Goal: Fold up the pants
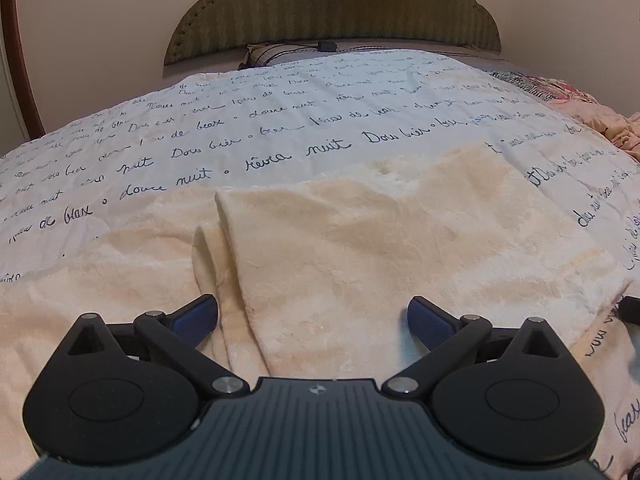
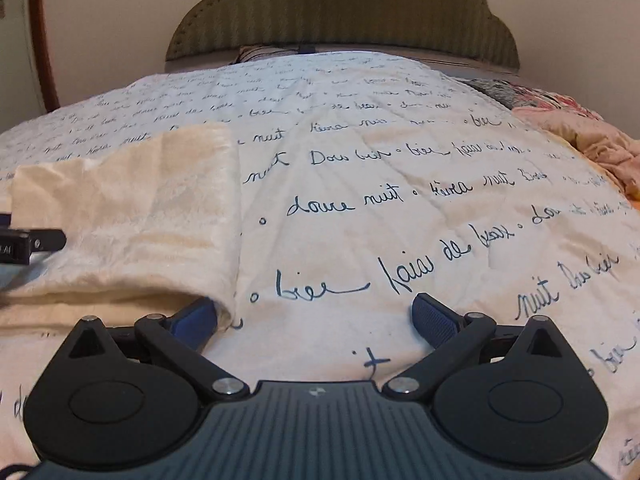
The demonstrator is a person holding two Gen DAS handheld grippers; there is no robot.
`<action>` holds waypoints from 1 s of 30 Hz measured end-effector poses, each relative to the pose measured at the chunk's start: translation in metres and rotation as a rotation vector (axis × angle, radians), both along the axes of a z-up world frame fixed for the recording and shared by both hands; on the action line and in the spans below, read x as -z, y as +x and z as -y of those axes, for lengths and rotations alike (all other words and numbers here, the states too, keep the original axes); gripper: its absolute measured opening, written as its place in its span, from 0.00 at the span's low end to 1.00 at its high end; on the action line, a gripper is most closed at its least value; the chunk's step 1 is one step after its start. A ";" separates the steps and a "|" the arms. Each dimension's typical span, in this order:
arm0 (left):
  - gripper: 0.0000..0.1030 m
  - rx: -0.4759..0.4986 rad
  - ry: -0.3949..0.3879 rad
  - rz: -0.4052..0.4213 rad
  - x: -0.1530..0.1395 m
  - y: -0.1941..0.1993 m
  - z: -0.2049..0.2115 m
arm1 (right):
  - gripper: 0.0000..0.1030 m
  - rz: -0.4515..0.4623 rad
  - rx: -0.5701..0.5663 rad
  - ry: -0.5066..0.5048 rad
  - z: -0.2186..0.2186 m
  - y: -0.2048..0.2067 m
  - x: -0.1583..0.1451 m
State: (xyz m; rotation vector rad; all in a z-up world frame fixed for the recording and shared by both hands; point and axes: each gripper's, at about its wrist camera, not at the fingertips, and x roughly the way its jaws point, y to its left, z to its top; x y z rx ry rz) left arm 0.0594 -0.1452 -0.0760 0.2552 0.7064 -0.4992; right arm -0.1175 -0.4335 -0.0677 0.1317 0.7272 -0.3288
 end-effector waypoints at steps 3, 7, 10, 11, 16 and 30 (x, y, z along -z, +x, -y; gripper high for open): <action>0.99 -0.013 -0.041 0.015 -0.014 -0.004 -0.006 | 1.00 0.016 0.001 -0.108 -0.004 -0.021 -0.023; 0.99 -0.020 -0.072 0.050 -0.031 0.008 0.010 | 1.00 0.281 -0.145 0.119 -0.008 -0.027 -0.053; 1.00 -0.038 -0.054 0.039 -0.026 0.027 0.021 | 0.70 0.302 -0.301 0.231 -0.033 0.007 -0.046; 1.00 -0.055 -0.028 0.024 -0.021 0.035 0.024 | 0.61 0.284 -0.330 0.262 -0.038 0.018 -0.039; 1.00 -0.086 -0.035 -0.018 -0.004 0.045 0.018 | 0.33 0.119 -0.234 0.142 -0.036 0.046 0.002; 1.00 -0.107 -0.040 -0.034 -0.006 0.027 0.002 | 0.36 0.181 -0.175 0.061 -0.054 0.019 -0.022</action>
